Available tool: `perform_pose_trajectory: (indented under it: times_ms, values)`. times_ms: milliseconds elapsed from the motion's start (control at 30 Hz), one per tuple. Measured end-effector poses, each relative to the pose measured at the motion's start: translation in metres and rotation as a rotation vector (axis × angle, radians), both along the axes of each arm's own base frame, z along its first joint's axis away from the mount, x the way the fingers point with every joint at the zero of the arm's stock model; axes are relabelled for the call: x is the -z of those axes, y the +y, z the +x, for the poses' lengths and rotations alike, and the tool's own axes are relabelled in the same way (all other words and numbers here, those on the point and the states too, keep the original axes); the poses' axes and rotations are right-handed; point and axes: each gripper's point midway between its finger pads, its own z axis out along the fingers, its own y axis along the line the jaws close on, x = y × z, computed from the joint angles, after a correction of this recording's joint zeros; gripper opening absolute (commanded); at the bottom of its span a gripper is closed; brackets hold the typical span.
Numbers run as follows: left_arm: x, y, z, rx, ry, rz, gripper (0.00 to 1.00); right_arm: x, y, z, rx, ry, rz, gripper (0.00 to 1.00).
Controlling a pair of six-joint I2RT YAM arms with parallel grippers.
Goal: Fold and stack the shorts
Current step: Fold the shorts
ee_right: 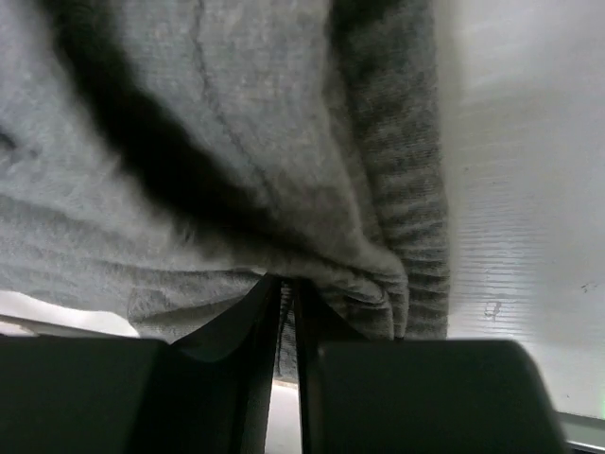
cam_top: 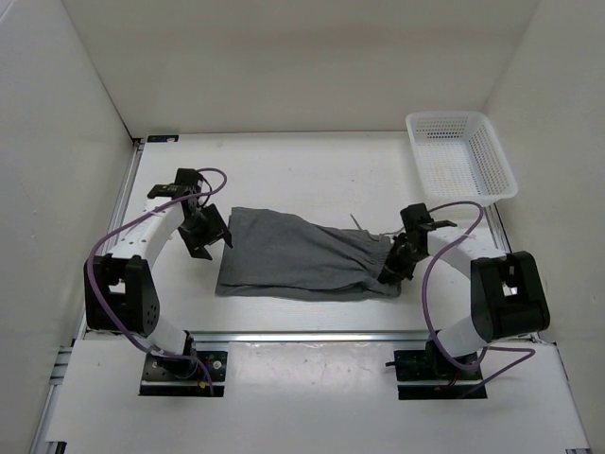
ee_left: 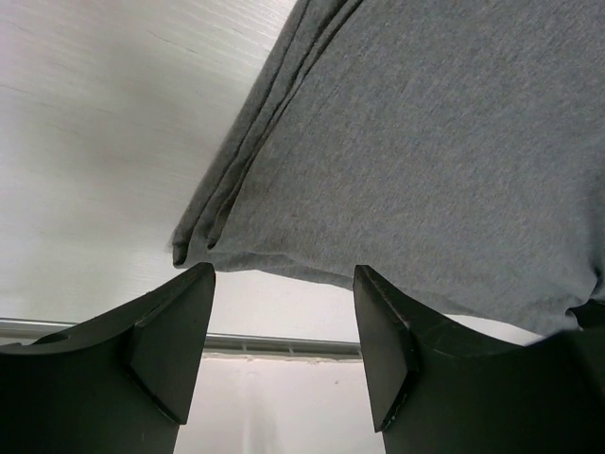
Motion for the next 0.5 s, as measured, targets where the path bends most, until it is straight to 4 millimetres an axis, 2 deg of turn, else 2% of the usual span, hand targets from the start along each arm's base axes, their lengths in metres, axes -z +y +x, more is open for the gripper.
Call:
perform_pose_trajectory:
  times_ms: [67,133,167,200,233,300,333,433,500]
  values:
    - [0.0,0.0,0.0,0.0,0.001,0.0,0.71,-0.001,0.001,0.0,-0.005,-0.006,0.0,0.16]
    - [0.0,0.0,0.0,0.0,-0.002,0.0,0.71,-0.003,0.001,0.001,-0.008,-0.014,-0.011,0.2]
    - [0.0,0.0,0.001,0.0,-0.002,0.0,0.71,-0.006,-0.001,0.003,-0.011,-0.022,-0.026,0.26]
    - [0.001,0.0,0.002,0.0,-0.003,0.0,0.71,-0.011,-0.002,0.006,-0.012,-0.036,-0.038,0.47]
    - [0.001,0.0,0.003,0.0,-0.001,0.0,0.71,-0.019,-0.004,0.01,-0.01,-0.056,-0.053,0.6]
    - [0.002,0.0,0.006,0.001,0.004,0.001,0.73,-0.041,-0.008,0.026,-0.007,-0.138,-0.084,0.77]
    - [0.002,0.0,0.01,0.003,0.002,0.004,0.75,-0.056,-0.012,0.036,-0.004,-0.193,-0.103,0.83]
    - [0.004,0.002,0.026,0.009,-0.003,0.024,0.85,-0.089,-0.025,0.057,0.022,-0.328,-0.15,0.89]
    - [0.011,0.006,0.037,0.008,0.004,0.054,0.85,-0.096,-0.043,0.064,0.047,-0.361,-0.2,0.93]
